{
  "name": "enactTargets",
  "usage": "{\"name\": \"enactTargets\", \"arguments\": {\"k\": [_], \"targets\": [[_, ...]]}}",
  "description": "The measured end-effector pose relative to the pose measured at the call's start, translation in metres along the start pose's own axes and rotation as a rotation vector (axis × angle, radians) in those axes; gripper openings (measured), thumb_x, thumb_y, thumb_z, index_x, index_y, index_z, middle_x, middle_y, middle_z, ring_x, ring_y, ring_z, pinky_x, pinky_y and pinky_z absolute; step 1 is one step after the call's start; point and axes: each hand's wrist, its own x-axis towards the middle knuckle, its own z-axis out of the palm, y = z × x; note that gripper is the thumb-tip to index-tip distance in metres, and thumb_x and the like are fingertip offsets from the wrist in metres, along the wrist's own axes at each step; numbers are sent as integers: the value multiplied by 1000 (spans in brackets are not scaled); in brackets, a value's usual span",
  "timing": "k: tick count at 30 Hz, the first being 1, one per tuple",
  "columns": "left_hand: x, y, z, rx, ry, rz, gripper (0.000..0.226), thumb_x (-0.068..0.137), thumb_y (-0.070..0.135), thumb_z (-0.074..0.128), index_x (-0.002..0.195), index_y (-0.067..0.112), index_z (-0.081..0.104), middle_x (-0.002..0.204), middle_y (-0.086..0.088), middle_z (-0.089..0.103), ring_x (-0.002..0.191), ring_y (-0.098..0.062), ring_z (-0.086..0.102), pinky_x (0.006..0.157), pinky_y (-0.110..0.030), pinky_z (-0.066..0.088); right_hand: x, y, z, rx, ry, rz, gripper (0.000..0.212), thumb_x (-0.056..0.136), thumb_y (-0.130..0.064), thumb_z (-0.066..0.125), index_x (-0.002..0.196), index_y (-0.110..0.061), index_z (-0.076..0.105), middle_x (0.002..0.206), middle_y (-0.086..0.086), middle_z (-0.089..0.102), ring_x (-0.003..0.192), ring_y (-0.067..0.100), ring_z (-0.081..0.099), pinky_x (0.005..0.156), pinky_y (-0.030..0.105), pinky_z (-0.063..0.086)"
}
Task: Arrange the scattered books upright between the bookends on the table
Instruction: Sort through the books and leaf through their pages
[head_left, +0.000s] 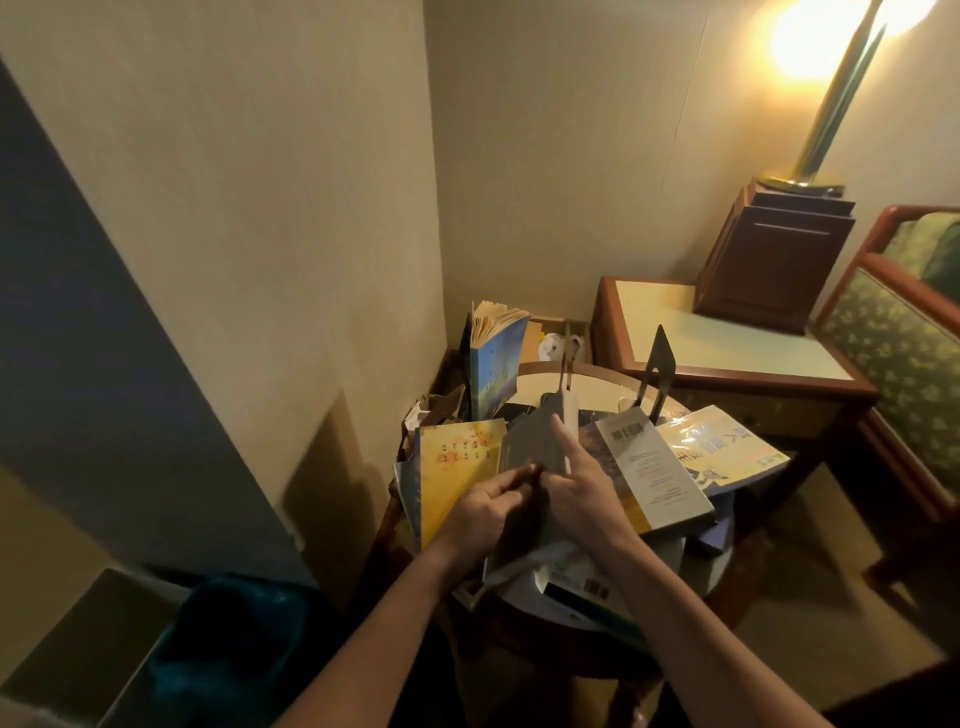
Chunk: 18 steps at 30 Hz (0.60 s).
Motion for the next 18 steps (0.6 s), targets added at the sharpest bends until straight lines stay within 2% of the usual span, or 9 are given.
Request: {"name": "enactTargets", "arguments": {"k": [2, 3, 5, 6, 9, 12, 16, 18], "targets": [[8, -13, 6, 95, 17, 20, 40, 104, 23, 50, 144, 30, 52, 149, 3, 51, 138, -20, 46, 106, -29, 46, 0, 6, -10, 45, 32, 61, 76, 92, -1, 53, 152, -42, 33, 155, 5, 39, 135, 26, 46, 108, 50, 47], [12, -17, 8, 169, 68, 37, 42, 103, 27, 54, 145, 32, 51, 156, 5, 43, 143, -20, 39, 114, -34, 40, -2, 6, -14, 86, 42, 89, 75, 92, 1, 53, 151, -42, 37, 152, 3, 39, 129, 27, 50, 101, 51, 52], [16, -13, 10, 260, 192, 45, 43, 101, 37, 57, 143, 39, 51, 162, 4, 33, 146, -22, 34, 118, -45, 35, -6, 3, -23, 199, 32, 131, 71, 95, 1, 53, 148, -45, 41, 138, 0, 39, 108, 29, 61, 84, 50, 60], [16, -6, 10, 239, 239, 48, 44, 99, 41, 58, 142, 42, 50, 162, 3, 31, 146, -25, 34, 117, -48, 36, -8, 1, -28, 269, 13, 142, 68, 97, -1, 53, 146, -47, 43, 135, 0, 40, 103, 30, 63, 77, 49, 62], [15, 20, 5, -3, 324, 69, 61, 87, 51, 68, 144, 44, 48, 158, -1, 37, 140, -27, 41, 108, -52, 47, -13, -7, -43, 401, -40, 144, 61, 99, -6, 52, 141, -50, 49, 127, 0, 48, 103, 31, 64, 63, 37, 60], [12, 44, 0, -182, 247, 112, 71, 76, 48, 77, 141, 49, 49, 149, 0, 43, 130, -26, 49, 100, -54, 53, -13, -24, -55, 388, -60, 124, 52, 102, -15, 53, 142, -47, 48, 116, -6, 52, 100, 24, 64, 60, 29, 58], [7, 66, 3, -132, 124, 226, 65, 85, 37, 77, 141, 51, 49, 129, 19, 46, 118, -14, 55, 93, -44, 59, -11, -42, -60, 265, 25, 28, 45, 101, -37, 55, 143, -48, 47, 136, -2, 48, 105, 16, 61, 61, 23, 58], [5, 73, 5, -169, 93, 255, 62, 86, 35, 77, 140, 52, 51, 133, 17, 46, 119, -17, 58, 90, -42, 60, -12, -46, -60, 296, 51, 11, 41, 101, -39, 52, 141, -48, 50, 139, -2, 44, 105, 15, 58, 59, 20, 57]]}}
